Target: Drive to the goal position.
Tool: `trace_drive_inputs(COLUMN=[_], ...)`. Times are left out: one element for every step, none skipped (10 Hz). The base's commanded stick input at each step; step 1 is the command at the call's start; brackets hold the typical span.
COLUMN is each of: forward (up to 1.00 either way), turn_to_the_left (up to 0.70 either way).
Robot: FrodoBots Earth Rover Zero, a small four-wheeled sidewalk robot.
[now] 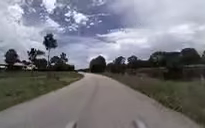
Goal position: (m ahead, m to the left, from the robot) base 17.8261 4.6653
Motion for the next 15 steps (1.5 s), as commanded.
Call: trace_drive_inputs(forward=[0.85, 0.85, 0.85, 0.85, 0.85, 0.85, 0.85, 0.85, 0.85, 0.85, 0.85, 0.85, 0.85, 0.85, 0.85], turn_to_the_left=[0.0, 0.0, 0.0, 0.0, 0.0, 0.0, 0.0, 0.0, 0.0, 0.0, 0.0, 0.0, 0.0, 0.0, 0.0])
